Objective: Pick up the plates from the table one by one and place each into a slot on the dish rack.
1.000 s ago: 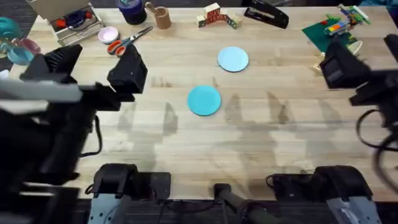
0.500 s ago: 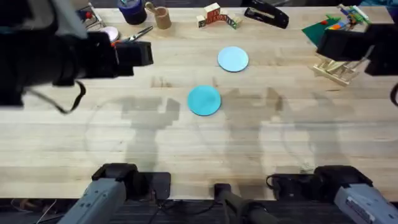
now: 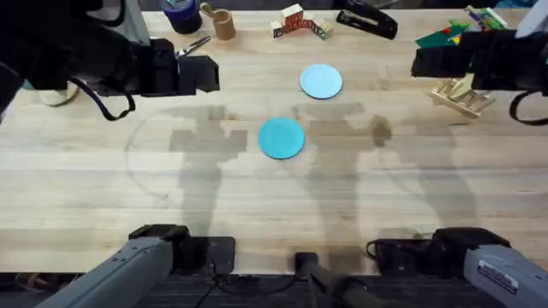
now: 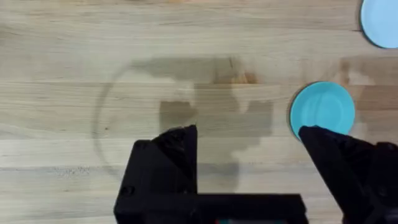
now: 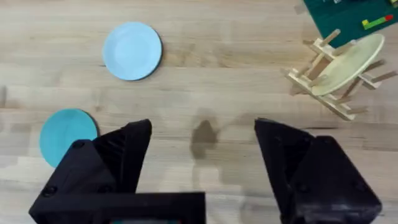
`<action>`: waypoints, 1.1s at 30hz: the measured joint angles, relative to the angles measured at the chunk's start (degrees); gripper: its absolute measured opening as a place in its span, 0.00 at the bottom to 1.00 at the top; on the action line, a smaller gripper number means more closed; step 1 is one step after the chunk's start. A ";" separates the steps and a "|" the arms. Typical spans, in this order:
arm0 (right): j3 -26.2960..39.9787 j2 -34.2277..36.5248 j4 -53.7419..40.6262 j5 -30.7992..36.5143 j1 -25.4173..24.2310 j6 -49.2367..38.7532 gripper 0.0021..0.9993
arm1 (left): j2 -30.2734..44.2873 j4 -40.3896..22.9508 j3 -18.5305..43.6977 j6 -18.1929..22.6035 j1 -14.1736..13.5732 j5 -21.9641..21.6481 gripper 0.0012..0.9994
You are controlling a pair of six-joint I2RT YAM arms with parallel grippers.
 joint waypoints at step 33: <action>0.20 0.02 -1.42 0.02 0.00 0.00 1.00 | 1.99 8.20 -11.62 7.03 4.39 38.35 0.04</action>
